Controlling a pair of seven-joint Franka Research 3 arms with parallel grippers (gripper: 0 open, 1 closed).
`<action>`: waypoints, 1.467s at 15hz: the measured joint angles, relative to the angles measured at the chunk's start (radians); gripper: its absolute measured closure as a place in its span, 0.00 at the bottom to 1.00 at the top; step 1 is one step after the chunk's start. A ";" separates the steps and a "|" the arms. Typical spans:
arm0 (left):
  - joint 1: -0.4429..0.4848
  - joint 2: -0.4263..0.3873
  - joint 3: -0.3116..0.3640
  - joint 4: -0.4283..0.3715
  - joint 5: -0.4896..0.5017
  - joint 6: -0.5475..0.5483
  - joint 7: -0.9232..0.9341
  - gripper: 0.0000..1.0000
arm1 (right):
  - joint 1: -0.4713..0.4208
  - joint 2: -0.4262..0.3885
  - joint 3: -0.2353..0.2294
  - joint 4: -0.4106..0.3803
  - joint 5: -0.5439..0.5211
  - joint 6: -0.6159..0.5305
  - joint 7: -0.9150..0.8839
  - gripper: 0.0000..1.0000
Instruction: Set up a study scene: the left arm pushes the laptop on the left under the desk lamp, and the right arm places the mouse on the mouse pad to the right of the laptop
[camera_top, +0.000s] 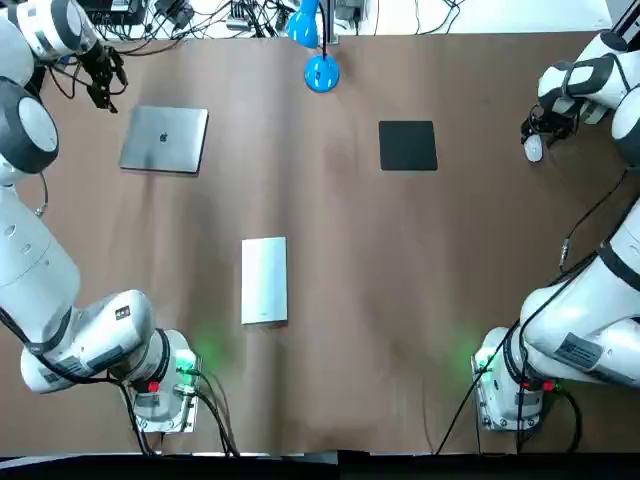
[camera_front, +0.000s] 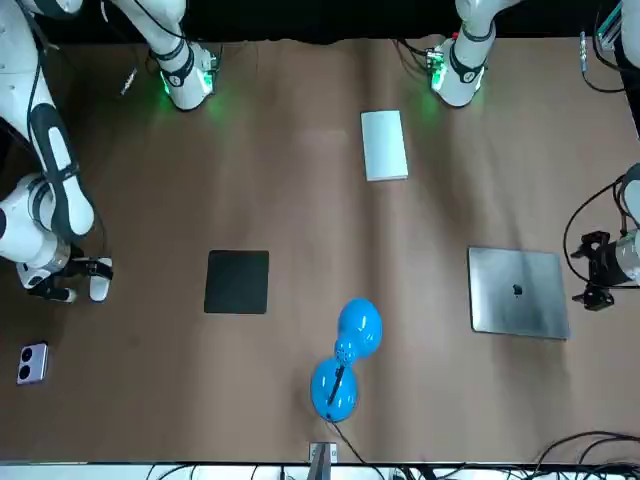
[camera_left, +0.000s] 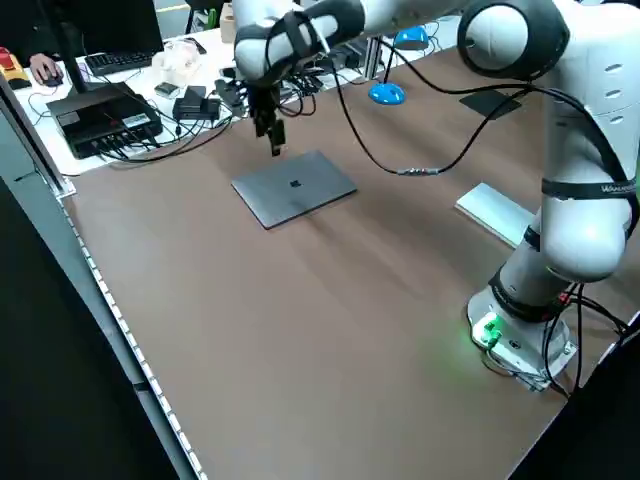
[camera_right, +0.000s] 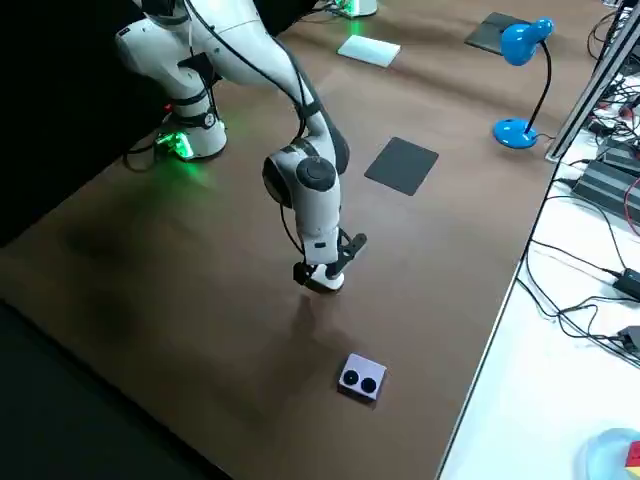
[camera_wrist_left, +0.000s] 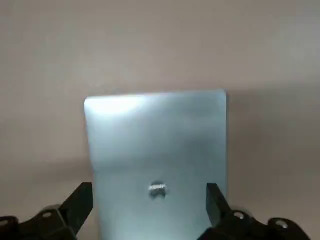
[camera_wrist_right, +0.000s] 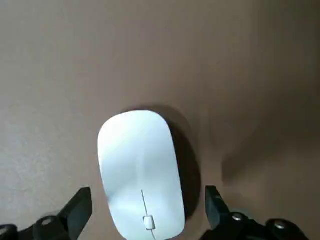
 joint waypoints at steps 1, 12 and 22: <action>0.000 0.019 0.022 -0.001 0.000 0.042 -0.015 0.00 | -0.001 0.002 0.000 0.000 0.000 0.001 -0.004 0.00; 0.069 0.198 0.101 -0.009 0.049 0.263 0.111 0.00 | -0.001 0.012 0.003 0.000 0.000 0.022 -0.042 0.01; 0.068 0.238 0.076 -0.011 0.004 0.282 0.114 0.00 | -0.001 0.015 0.005 0.001 0.000 0.025 -0.044 0.37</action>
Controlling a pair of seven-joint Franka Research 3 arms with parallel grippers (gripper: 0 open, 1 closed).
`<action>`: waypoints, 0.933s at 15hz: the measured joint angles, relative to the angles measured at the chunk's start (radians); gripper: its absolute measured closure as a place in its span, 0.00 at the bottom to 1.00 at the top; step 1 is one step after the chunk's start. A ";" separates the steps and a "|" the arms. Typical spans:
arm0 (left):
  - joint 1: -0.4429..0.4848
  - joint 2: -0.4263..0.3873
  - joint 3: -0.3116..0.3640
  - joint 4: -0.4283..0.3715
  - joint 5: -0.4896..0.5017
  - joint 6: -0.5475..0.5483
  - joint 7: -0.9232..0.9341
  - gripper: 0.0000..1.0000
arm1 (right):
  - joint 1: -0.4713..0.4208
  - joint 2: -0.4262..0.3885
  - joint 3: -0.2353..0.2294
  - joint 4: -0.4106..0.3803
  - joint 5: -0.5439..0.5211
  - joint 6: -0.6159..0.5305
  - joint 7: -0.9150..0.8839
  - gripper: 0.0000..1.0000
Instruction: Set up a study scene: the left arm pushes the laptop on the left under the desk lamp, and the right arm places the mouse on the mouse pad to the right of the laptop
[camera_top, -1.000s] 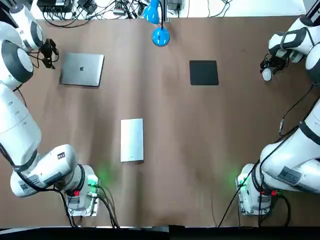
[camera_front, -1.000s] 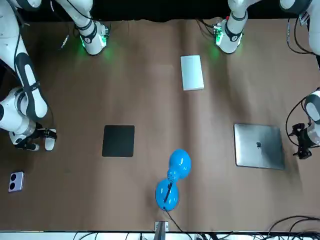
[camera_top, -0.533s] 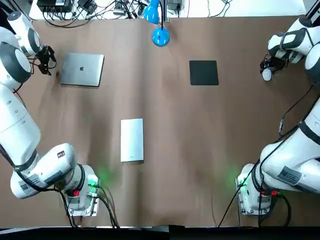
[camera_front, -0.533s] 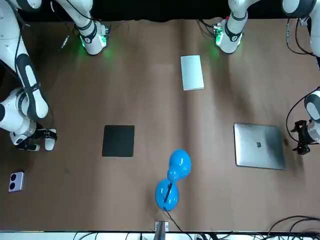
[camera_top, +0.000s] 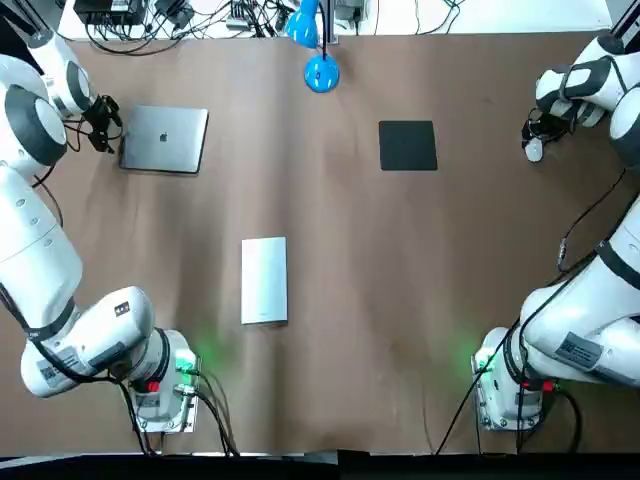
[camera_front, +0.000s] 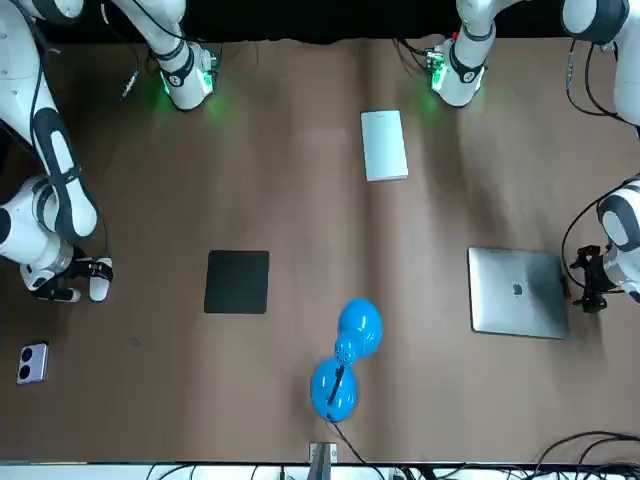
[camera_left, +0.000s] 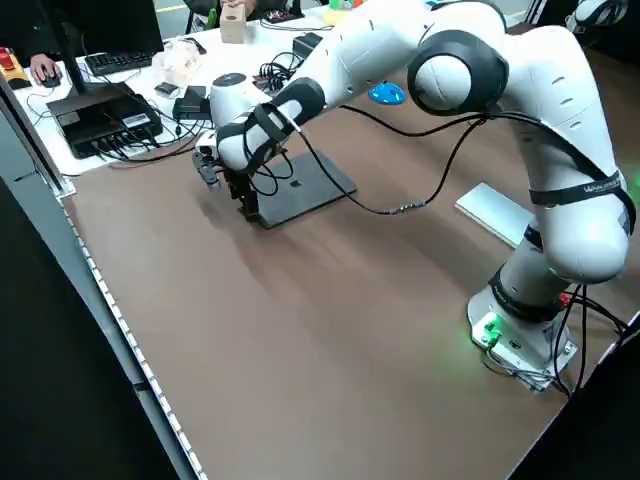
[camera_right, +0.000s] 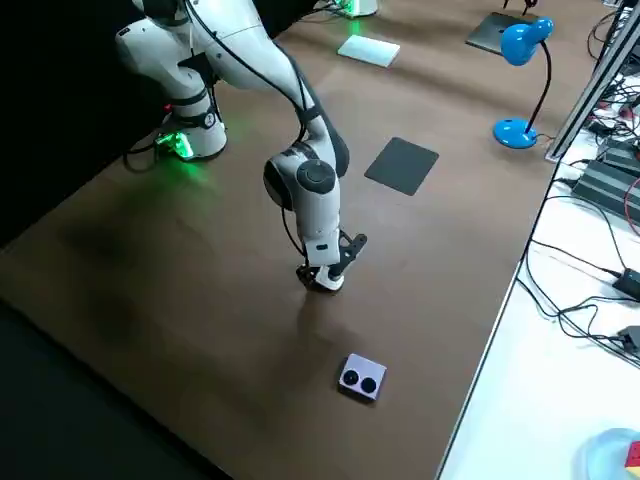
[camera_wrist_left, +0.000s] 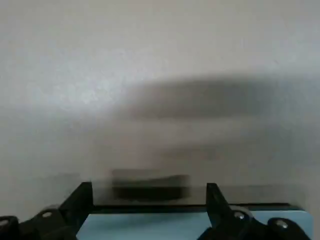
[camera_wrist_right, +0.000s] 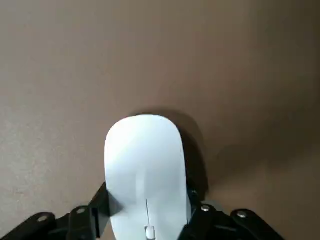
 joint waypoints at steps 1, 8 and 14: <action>0.000 0.006 -0.003 0.000 -0.008 0.012 0.000 0.00 | 0.000 0.000 0.001 0.001 0.000 0.000 0.000 0.37; 0.003 0.043 -0.007 0.001 -0.053 0.064 -0.008 0.00 | 0.019 -0.067 0.037 0.032 0.002 -0.048 0.001 0.37; -0.010 0.046 -0.007 0.002 -0.072 0.069 -0.012 0.00 | 0.185 -0.132 0.077 0.031 0.006 -0.087 0.198 0.37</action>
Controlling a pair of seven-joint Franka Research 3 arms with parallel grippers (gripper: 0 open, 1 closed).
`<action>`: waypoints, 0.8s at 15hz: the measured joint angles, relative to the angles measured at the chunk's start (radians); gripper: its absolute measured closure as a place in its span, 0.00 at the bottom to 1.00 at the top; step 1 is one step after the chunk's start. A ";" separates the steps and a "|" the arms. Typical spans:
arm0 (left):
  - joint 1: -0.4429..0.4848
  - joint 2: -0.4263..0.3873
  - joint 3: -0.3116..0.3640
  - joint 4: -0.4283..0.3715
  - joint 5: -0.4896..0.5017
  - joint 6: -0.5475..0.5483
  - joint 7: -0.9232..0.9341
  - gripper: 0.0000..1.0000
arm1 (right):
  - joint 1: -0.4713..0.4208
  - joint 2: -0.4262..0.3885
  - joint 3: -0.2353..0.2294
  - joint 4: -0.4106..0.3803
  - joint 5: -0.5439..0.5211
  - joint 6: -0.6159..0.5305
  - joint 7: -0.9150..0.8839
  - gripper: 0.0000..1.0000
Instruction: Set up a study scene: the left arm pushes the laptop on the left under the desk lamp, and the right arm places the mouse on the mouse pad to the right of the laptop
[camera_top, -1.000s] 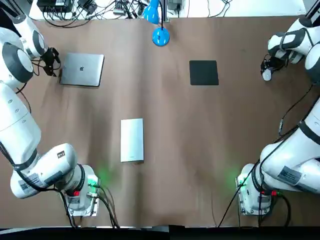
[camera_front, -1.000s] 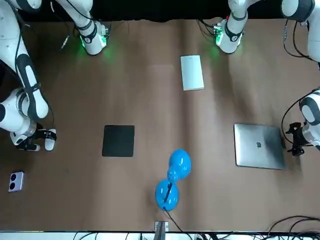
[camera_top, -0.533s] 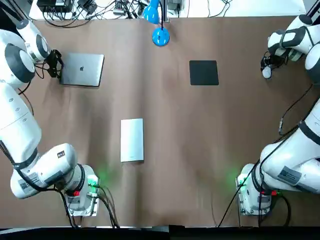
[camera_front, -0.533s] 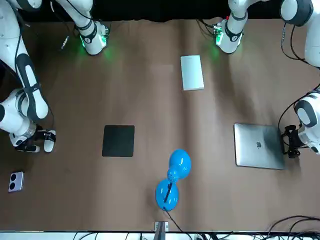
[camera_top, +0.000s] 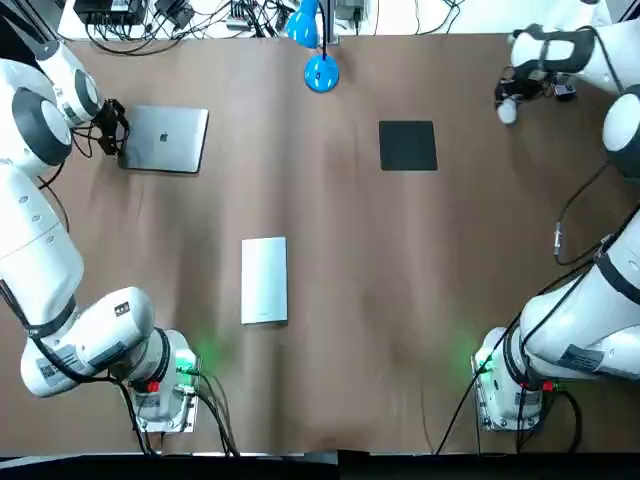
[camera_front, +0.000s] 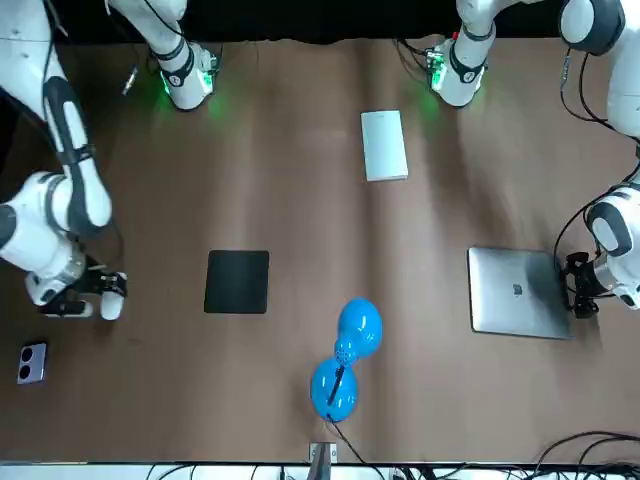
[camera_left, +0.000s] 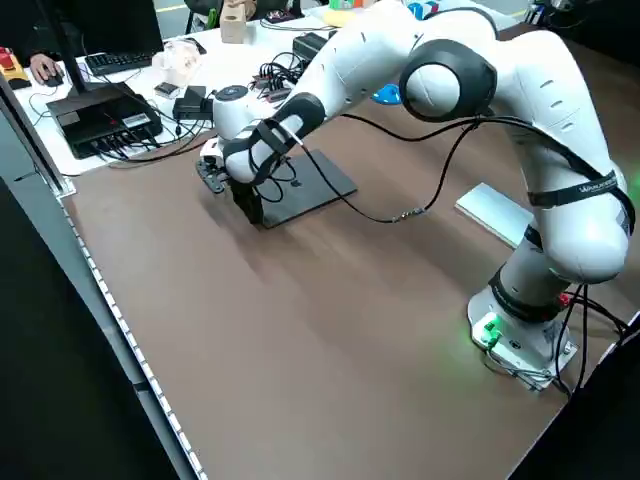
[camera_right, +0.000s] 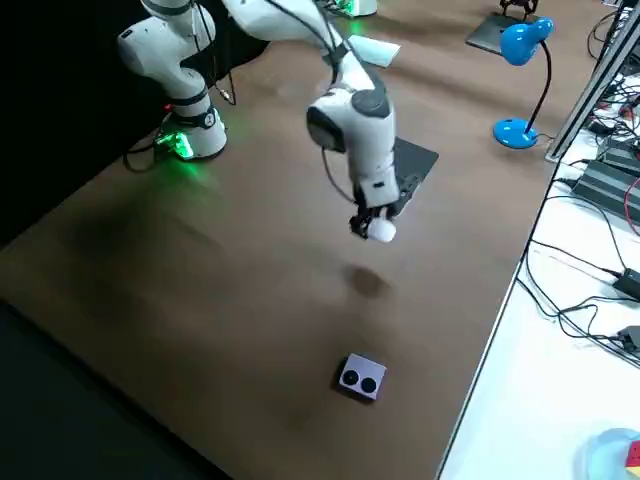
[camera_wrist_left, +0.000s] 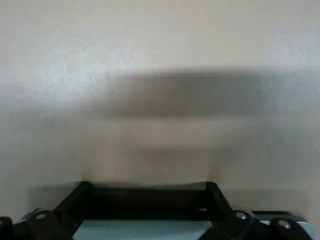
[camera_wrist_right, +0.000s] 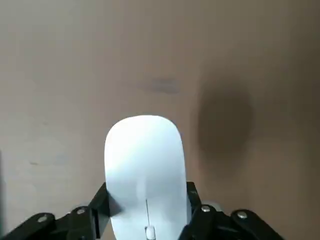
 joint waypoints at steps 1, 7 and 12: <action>-0.010 0.000 0.000 0.000 0.000 0.000 0.000 0.00 | 0.033 0.000 0.001 -0.002 0.000 0.000 0.048 0.37; -0.067 0.001 -0.012 -0.023 -0.004 0.008 -0.009 0.00 | 0.197 0.001 0.003 -0.007 0.009 0.005 0.242 0.37; -0.112 -0.005 -0.020 -0.080 -0.010 0.042 -0.021 0.00 | 0.305 0.008 0.003 0.002 0.039 0.013 0.325 0.37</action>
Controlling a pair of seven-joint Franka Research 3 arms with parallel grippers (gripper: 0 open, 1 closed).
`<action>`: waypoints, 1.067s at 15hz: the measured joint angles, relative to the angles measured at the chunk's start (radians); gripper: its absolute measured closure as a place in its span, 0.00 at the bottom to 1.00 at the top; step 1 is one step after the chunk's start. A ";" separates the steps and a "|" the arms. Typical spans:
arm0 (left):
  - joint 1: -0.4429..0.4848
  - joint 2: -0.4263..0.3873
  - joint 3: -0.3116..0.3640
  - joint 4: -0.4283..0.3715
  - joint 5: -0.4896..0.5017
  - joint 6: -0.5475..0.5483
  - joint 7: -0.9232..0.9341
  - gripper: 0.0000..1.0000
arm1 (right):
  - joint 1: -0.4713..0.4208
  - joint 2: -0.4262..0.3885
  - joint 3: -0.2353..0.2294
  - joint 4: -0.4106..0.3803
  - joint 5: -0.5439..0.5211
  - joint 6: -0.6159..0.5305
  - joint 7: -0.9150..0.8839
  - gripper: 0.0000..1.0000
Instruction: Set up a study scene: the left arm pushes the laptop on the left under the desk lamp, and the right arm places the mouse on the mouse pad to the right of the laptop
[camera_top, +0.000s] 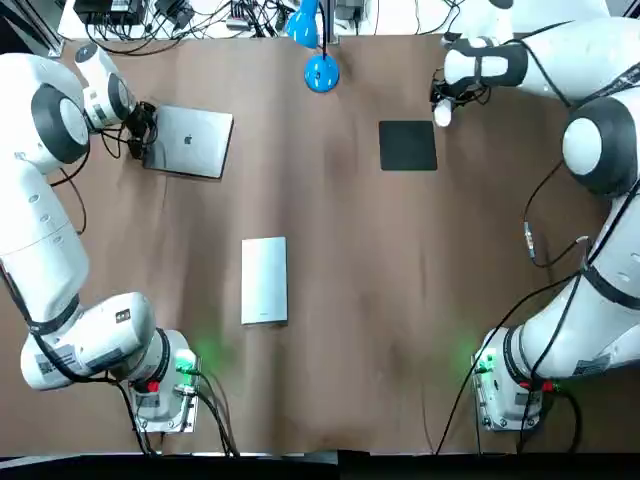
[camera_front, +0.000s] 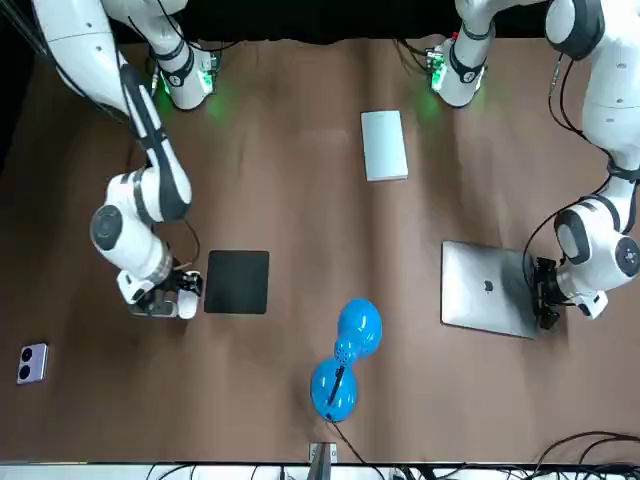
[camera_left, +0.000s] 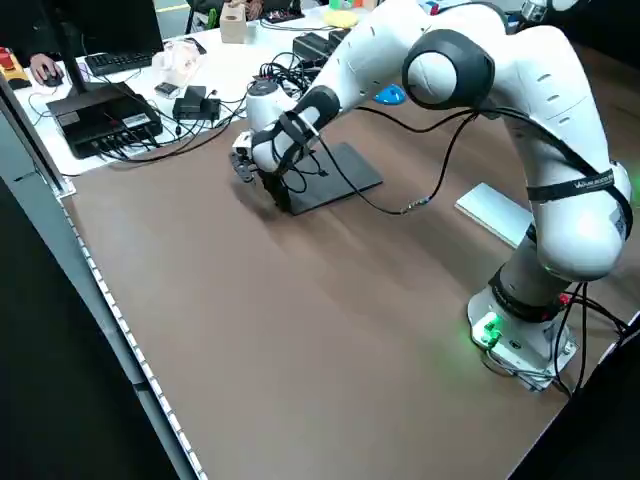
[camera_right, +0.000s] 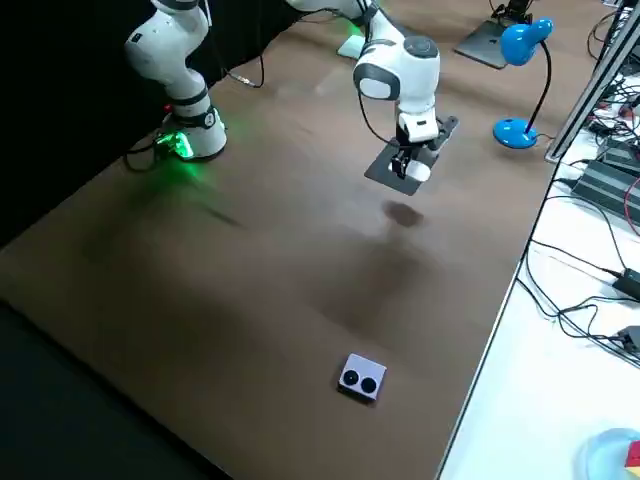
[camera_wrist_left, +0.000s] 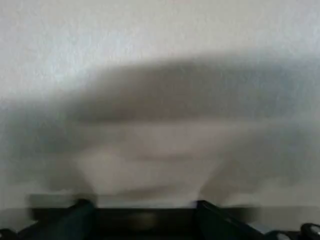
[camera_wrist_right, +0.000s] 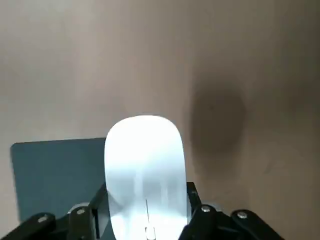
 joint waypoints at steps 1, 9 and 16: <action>-0.005 -0.007 0.000 -0.013 0.000 0.007 -0.010 0.00 | 0.022 0.008 0.000 0.003 0.000 0.002 0.025 0.37; -0.133 -0.089 -0.004 -0.152 0.000 0.010 -0.205 0.00 | 0.122 0.100 -0.001 0.018 0.000 0.059 0.127 0.37; -0.186 -0.119 -0.030 -0.206 -0.001 0.020 -0.321 0.00 | 0.130 0.128 -0.002 0.019 0.000 0.077 0.129 0.37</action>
